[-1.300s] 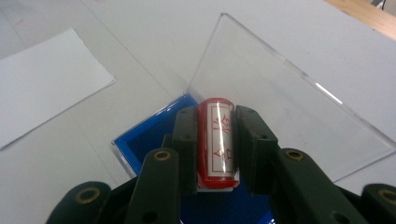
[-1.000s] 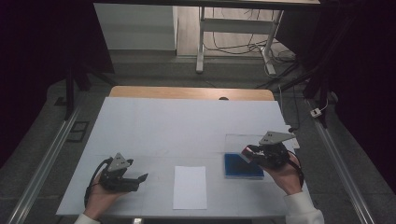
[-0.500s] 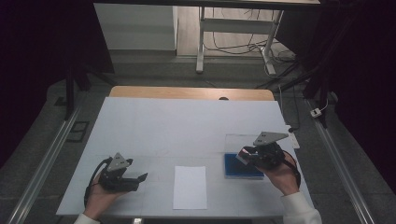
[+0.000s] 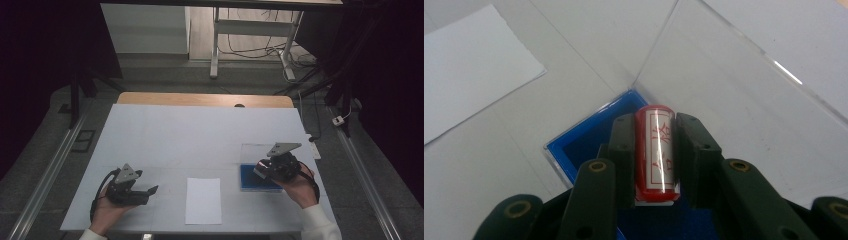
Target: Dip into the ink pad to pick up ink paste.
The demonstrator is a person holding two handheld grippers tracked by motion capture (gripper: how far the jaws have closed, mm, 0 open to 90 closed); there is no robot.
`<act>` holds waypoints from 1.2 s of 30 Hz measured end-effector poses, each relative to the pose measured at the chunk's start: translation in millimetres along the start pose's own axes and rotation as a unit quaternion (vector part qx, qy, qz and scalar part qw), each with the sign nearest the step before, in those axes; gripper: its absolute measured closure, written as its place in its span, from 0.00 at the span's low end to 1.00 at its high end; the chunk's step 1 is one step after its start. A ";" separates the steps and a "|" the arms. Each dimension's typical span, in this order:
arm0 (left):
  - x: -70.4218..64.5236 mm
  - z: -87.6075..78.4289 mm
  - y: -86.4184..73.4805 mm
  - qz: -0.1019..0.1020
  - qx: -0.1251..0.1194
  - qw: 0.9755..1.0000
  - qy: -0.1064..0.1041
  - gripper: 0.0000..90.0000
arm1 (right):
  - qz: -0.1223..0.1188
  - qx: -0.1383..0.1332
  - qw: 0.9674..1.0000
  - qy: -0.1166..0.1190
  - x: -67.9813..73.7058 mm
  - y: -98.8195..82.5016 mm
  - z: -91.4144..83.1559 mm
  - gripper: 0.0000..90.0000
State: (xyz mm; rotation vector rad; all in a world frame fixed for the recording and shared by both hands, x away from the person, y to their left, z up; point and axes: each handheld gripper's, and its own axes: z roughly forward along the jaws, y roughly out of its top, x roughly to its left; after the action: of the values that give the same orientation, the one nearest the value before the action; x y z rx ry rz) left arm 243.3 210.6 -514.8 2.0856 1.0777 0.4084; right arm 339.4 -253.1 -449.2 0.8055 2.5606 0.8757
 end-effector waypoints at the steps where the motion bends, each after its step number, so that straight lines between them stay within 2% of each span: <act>1: -0.1 0.1 0.0 0.000 0.000 1.000 0.000 0.23 | 0.000 0.003 1.000 0.000 -0.2 -0.4 1.2 0.78; 11: 0.1 0.2 -0.2 0.000 0.000 1.000 0.001 0.23 | -0.001 0.017 1.000 -0.003 -1.0 -3.6 11.1 0.78; 18: 0.1 0.1 -0.3 0.000 0.000 1.000 0.001 0.23 | -0.009 0.030 0.999 -0.005 0.5 -4.5 18.0 0.78; 32: -0.3 0.3 -0.2 0.001 0.000 1.000 0.001 0.23 | -0.012 0.038 0.999 -0.006 0.9 -3.2 18.9 0.78; 36: -0.5 0.4 -0.1 0.001 0.001 1.000 0.001 0.23 | -0.013 0.048 0.999 -0.010 2.4 -0.6 19.6 0.78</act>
State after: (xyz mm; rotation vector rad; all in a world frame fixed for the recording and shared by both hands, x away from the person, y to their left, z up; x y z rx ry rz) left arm 243.2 210.1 -515.1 2.0891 1.0778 0.4117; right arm 346.2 -243.1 -464.8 0.8009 2.6075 0.7373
